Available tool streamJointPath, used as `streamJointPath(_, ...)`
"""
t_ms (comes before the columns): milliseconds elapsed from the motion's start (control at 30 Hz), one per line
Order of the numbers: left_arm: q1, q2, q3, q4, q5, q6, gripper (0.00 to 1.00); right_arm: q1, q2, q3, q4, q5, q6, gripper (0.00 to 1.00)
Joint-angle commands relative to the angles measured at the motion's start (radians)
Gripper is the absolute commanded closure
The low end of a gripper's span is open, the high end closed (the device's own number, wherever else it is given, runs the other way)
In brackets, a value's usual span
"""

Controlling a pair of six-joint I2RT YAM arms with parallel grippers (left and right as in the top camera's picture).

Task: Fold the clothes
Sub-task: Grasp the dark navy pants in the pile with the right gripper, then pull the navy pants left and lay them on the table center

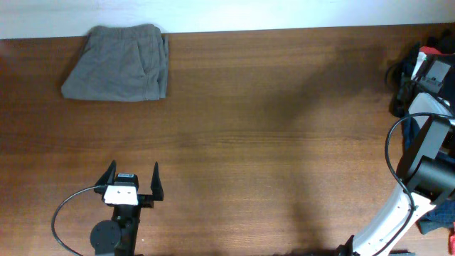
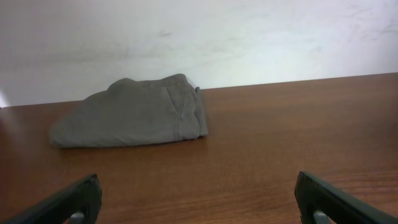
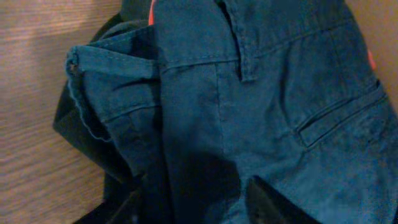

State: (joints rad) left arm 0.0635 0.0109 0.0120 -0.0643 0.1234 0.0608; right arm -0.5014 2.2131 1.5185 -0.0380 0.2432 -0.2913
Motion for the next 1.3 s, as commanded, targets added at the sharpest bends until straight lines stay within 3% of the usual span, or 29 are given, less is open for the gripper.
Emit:
streamJointPath(0,0.002,-0.006,-0.003,-0.005,0.011,0.013,0.01,-0.004,-0.011,0.021,-0.003,-0.008,0.013,0.59)
streamJointPath(133,0.002,-0.006,-0.003,-0.005,0.011,0.013,0.01,-0.004,-0.002,0.021,-0.006,-0.004,0.013,0.76)
streamJointPath(200,0.002,-0.006,-0.003,-0.005,0.011,0.013,0.01,-0.004,-0.002,0.021,-0.006,-0.004,0.013,0.91)
streamJointPath(267,0.002,-0.006,-0.003,-0.005,0.011,0.013,0.01,-0.004,-0.002,0.021,-0.007,0.004,0.014,0.96)
streamJointPath(400,0.002,-0.006,-0.003,-0.005,0.011,0.013,0.01,-0.002,-0.014,0.021,-0.027,0.030,0.022,0.96)
streamJointPath(533,0.002,-0.006,-0.003,-0.005,0.011,0.013,0.01,-0.002,-0.057,0.021,-0.030,0.097,0.134,0.96)
streamJointPath(733,0.002,-0.006,-0.003,-0.005,0.011,0.013,0.01,0.002,-0.191,0.021,-0.067,0.103,0.249,0.96)
streamJointPath(867,0.002,-0.006,-0.003,-0.005,0.011,0.013,0.01,0.032,-0.280,0.021,-0.104,0.064,0.247,0.96)
streamJointPath(1267,0.002,-0.006,-0.003,-0.005,0.011,0.013,0.01,0.322,-0.375,0.021,-0.269,-0.076,0.248,0.96)
